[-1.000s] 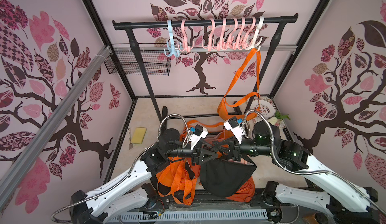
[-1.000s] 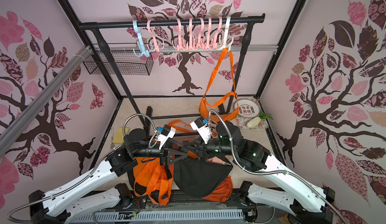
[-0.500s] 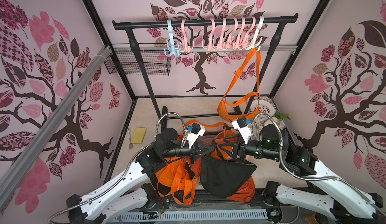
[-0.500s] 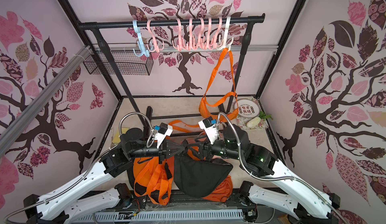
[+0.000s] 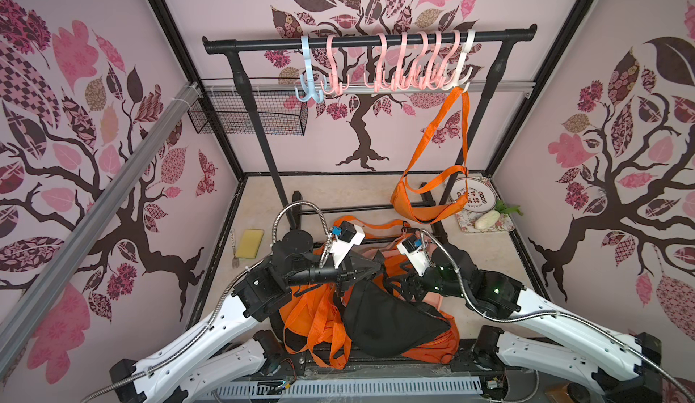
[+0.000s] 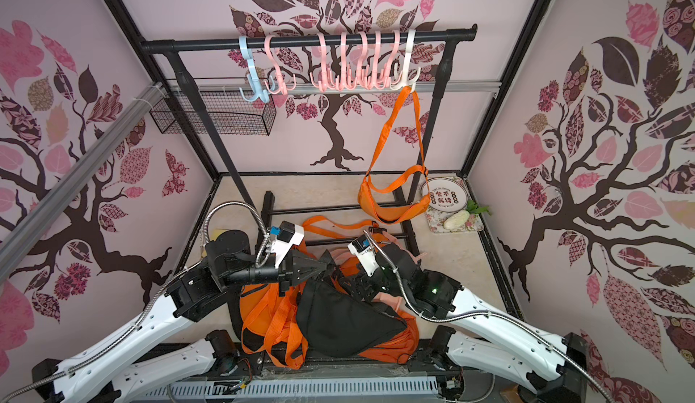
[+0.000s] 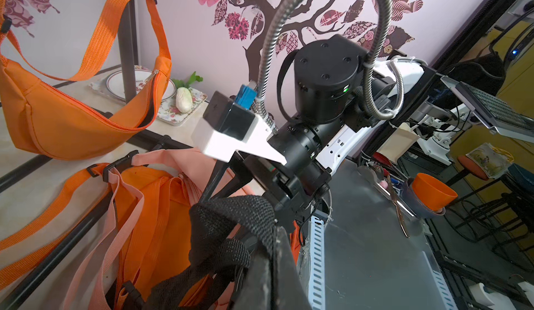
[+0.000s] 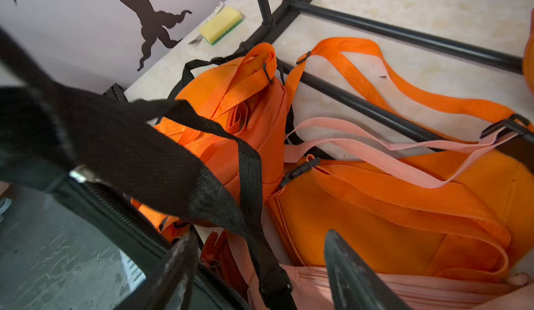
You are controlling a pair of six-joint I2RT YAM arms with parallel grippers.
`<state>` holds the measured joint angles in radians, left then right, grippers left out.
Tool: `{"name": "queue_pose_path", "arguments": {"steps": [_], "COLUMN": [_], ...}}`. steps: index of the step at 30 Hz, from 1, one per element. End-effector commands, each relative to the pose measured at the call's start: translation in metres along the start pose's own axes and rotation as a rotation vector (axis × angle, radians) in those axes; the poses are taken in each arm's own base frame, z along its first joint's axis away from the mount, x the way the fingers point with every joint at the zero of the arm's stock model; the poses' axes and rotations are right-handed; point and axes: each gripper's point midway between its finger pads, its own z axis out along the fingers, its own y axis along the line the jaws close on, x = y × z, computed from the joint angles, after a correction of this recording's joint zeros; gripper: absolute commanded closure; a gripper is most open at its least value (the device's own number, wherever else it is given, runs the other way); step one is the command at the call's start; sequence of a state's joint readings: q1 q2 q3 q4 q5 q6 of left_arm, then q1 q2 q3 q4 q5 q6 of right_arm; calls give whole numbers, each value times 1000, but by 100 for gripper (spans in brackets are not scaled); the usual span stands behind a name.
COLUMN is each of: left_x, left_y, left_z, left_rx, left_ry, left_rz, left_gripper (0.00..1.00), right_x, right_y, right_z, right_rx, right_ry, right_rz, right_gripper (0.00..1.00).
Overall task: Hang the bag on a hook
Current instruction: Pick up the bag from the bag.
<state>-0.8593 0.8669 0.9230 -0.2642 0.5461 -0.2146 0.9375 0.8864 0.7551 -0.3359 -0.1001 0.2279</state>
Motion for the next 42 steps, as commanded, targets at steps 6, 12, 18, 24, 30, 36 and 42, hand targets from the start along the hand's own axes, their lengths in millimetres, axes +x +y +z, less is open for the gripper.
{"name": "queue_pose_path", "arguments": {"steps": [6, 12, 18, 24, 30, 36, 42], "left_x": [-30, -31, -28, -17, -30, -67, -59], "left_y": [-17, -18, -14, 3, -1, -30, -19], "left_z": [-11, -16, -24, -36, -45, -44, -5], "left_rx": [33, 18, -32, -130, -152, -30, 24], "left_ry": [-69, -77, -59, -27, -9, -65, -6], "left_rz": [62, 79, 108, 145, 212, 238, 205], "left_gripper": [100, 100, 100, 100, 40, 27, 28], "right_x": [-13, -14, -37, -76, -117, -141, -146], "right_y": [9, 10, -18, -49, -50, -37, -33], "right_z": [23, 28, -6, -74, -126, -141, -139], "right_rx": [-91, -112, 92, 359, 478, 460, 448], "right_ry": [-147, -192, -275, -380, -386, -371, -353], "right_rz": [26, 18, 5, 6, -48, -78, -73], "right_gripper": [36, 67, 96, 100, 100, 100, 100]}}
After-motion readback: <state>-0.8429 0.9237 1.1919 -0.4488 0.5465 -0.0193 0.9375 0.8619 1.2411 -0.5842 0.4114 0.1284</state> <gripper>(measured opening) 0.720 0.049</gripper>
